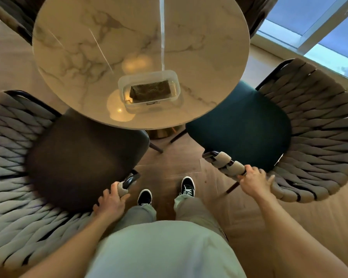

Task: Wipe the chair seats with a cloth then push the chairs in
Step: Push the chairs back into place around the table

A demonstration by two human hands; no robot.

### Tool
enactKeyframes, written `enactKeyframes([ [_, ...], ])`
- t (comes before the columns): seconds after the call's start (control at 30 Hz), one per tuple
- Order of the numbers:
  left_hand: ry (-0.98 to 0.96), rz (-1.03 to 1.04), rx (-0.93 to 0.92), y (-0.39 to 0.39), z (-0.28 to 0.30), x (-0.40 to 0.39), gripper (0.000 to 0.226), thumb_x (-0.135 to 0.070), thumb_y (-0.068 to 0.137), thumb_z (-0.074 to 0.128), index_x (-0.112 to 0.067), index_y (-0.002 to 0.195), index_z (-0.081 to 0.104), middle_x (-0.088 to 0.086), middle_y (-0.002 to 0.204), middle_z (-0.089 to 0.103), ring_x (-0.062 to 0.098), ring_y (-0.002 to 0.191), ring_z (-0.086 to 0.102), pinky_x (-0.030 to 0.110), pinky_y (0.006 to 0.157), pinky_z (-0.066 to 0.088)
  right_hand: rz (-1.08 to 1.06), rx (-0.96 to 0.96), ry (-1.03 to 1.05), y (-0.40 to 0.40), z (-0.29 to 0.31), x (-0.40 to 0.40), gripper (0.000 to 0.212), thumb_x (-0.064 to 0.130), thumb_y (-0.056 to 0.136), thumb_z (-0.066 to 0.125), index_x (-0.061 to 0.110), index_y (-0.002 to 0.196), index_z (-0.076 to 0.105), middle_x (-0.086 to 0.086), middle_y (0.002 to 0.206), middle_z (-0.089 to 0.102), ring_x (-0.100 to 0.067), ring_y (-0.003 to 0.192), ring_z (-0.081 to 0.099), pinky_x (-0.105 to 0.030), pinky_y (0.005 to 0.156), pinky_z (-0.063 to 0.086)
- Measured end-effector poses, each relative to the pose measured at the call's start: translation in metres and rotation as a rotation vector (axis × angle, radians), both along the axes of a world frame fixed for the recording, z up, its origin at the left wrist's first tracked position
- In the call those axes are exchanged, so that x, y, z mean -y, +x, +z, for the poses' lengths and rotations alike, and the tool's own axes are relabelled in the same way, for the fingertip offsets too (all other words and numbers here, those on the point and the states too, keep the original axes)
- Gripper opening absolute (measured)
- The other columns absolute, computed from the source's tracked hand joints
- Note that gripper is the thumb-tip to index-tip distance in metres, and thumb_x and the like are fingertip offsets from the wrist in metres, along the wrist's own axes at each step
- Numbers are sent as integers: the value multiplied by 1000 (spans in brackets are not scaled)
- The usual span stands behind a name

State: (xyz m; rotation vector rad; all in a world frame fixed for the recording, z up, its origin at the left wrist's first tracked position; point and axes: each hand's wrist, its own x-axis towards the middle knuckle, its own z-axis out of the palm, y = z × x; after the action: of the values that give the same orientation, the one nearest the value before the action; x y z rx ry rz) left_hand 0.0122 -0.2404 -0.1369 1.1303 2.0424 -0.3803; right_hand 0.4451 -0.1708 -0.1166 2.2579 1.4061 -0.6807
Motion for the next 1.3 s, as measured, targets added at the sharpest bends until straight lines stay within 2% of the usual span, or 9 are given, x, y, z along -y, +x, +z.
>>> enactKeyframes([
  [0.07,4,10,-20,2,2,0,52,-50,96,41,-31,141,22,11,139,38,34,125,39,52,103,31,73,-63,19,-7,-2,-18,59,20,86,58,31,138,35,-1,132,48,-27,132,33,-64,112,7],
  [0.13,-1,26,-40,5,3,-2,53,-47,96,43,-31,142,23,9,140,39,34,126,39,53,104,31,95,-173,30,-23,-6,-31,67,21,85,61,33,142,28,-1,130,50,-26,127,41,-59,111,18],
  [0.2,-4,43,-48,8,5,-3,53,-45,96,45,-32,143,25,5,141,41,34,127,39,54,104,29,73,-215,33,-37,-8,-40,57,22,87,59,31,136,31,-3,120,55,-27,112,51,-54,100,37],
  [0.27,1,57,-44,8,5,-4,52,-47,95,46,-34,142,26,3,142,42,34,127,40,54,104,30,34,-201,66,-41,-9,-45,46,15,87,57,29,127,38,-4,112,56,-27,104,53,-53,92,43],
  [0.53,14,73,-6,10,10,-4,51,-43,96,48,-34,142,26,4,142,42,35,130,38,60,107,26,16,-233,101,-43,-10,-14,38,9,86,56,34,112,45,-1,101,59,-24,94,55,-55,89,45],
  [0.83,63,45,86,4,15,-1,50,-45,95,48,-34,140,29,4,141,42,33,128,39,53,104,29,52,-233,144,-58,-12,24,42,10,86,55,35,120,48,-2,103,62,-25,97,56,-52,89,43],
  [1.0,107,6,172,-9,12,6,64,-36,92,58,-31,146,24,4,141,44,30,128,45,49,104,39,63,-194,165,-73,-15,35,40,9,88,52,36,118,48,-1,99,62,-24,93,56,-50,87,44],
  [1.17,124,-1,212,-15,7,8,67,-25,91,61,-30,147,24,5,143,44,28,129,44,49,105,40,62,-186,171,-79,-18,37,41,10,87,53,37,118,48,0,100,61,-24,94,56,-51,87,45],
  [1.3,141,-3,210,-16,7,8,68,-17,92,59,-27,150,24,5,144,44,28,131,44,45,107,40,68,-172,179,-80,-16,35,48,9,87,54,36,127,46,-2,107,62,-26,100,56,-50,90,44],
])
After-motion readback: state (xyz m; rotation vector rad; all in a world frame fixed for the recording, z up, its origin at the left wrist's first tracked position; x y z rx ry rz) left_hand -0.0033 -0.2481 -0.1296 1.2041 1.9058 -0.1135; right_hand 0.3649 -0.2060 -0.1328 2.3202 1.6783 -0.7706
